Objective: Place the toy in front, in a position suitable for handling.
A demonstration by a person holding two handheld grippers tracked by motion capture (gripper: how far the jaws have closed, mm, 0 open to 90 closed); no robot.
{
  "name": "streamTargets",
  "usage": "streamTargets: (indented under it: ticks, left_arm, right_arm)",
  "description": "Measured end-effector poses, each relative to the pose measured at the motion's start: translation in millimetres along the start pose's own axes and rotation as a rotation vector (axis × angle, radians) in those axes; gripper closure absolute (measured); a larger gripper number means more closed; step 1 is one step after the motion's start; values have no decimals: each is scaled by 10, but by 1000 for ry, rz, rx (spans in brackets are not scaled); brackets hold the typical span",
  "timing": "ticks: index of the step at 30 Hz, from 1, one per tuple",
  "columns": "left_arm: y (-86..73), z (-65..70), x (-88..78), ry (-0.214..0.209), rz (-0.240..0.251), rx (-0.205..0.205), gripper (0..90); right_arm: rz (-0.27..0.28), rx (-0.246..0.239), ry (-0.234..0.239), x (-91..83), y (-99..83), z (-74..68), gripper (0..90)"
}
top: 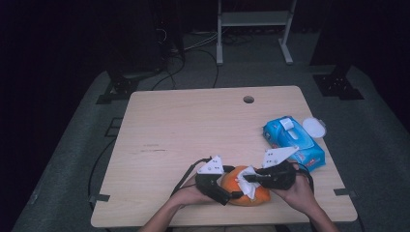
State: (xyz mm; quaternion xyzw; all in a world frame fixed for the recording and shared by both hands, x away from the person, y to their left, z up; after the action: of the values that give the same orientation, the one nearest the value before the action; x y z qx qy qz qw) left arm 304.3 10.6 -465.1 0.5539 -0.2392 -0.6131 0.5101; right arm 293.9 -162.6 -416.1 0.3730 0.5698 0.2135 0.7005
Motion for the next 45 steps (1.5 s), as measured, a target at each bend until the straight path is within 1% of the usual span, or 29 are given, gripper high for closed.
streamTargets:
  ticks: [1, 2, 3, 5, 6, 7, 8, 9, 10, 11, 12, 13, 14, 16, 18, 20, 21, 24, 26, 27, 29, 31, 34, 36, 37, 40, 42, 44, 45]
  left_arm:
    - [13, 0, -23, 12, -11, 5, 241]
    - [34, 13, -40, 23, -17, 14, 305]
    - [58, 25, -55, 39, -17, 35, 353]
    - [106, 39, -81, 69, 15, 54, 413]
    - [132, 40, -94, 89, 32, 72, 428]
    - [156, 40, -103, 130, 50, 102, 436]
    - [173, 35, -110, 183, 64, 140, 439]
    - [182, 21, -118, 226, 80, 164, 438]
    - [178, -4, -131, 249, 88, 167, 437]
    - [159, -33, -132, 251, 84, 160, 428]
    - [132, -62, -135, 251, 71, 160, 416]
    - [108, -88, -137, 245, 65, 149, 402]
    - [91, -108, -146, 231, 57, 133, 389]
    - [70, -135, -175, 220, 41, 125, 378]
    - [44, -172, -205, 209, 41, 104, 368]
    - [13, -213, -227, 192, 48, 70, 359]
    - [3, -229, -237, 187, 48, 59, 353]
    - [-14, -263, -264, 182, 43, 40, 339]
    - [-31, -281, -278, 178, 49, 19, 333]
    - [-39, -284, -281, 174, 48, 13, 327]
    - [-48, -280, -270, 173, 49, 6, 314]
    - [-56, -284, -260, 172, 51, 2, 310]
    - [-54, -281, -258, 175, 49, 1, 310]
    - [-55, -289, -268, 175, 49, 4, 307]
    - [-54, -294, -278, 178, 48, 5, 303]
    - [-50, -308, -291, 177, 53, -5, 293]
    - [-53, -320, -297, 174, 56, -10, 292]
    - [-55, -330, -302, 170, 59, -25, 291]
    - [-54, -333, -300, 171, 59, -30, 289]
  right_arm:
    - [0, 3, -5, 3, 10, 4, 853]
    - [5, 3, -13, -2, 21, 12, 853]
    - [12, 7, -18, -11, 40, 15, 853]
    - [25, -2, -47, -39, 93, 21, 853]
    - [35, -6, -64, -57, 122, 27, 853]
    - [50, -7, -79, -74, 150, 35, 852]
    - [60, -9, -97, -84, 170, 46, 852]
    - [62, -9, -113, -79, 181, 57, 852]
    - [64, -7, -124, -63, 179, 76, 853]
    - [69, 0, -131, -38, 166, 100, 853]
    - [71, 8, -128, -8, 144, 126, 853]
    - [65, 14, -127, 26, 110, 153, 853]
    - [60, 22, -126, 54, 69, 179, 854]
    - [72, 52, -100, 78, -6, 219, 853]
    - [72, 60, -112, 50, -48, 240, 853]
    - [71, 66, -129, 6, -86, 251, 853]
    - [68, 70, -137, -10, -112, 260, 853]
    - [59, 99, -152, -47, -192, 294, 853]
    - [38, 101, -170, -63, -239, 312, 853]
    - [43, 116, -166, -67, -254, 311, 853]
    - [53, 121, -157, -67, -245, 295, 852]
    - [59, 106, -157, -51, -186, 255, 853]
    - [80, 62, -137, -15, -66, 159, 853]
    - [61, 29, -149, 13, -24, 119, 853]
    - [60, 27, -152, 14, -24, 121, 853]
    - [68, 64, -145, -5, -98, 190, 854]
    - [62, 91, -154, -22, -177, 250, 854]
    - [51, 112, -169, -37, -240, 293, 854]
    - [52, 123, -169, -39, -260, 306, 854]
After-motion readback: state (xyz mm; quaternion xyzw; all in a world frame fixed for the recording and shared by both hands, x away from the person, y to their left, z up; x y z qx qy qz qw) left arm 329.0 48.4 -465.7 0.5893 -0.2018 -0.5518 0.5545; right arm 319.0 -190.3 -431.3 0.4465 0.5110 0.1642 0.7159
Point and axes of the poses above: each handheld gripper's, and its own axes: x roughly forward along the jaws, y roughly out of its top, z roughly to its right, the point moved 4 cm from there along x, roughly forward along the jaws, and after that the axes turned 9 degrees about -x, right-handed, at the moved point
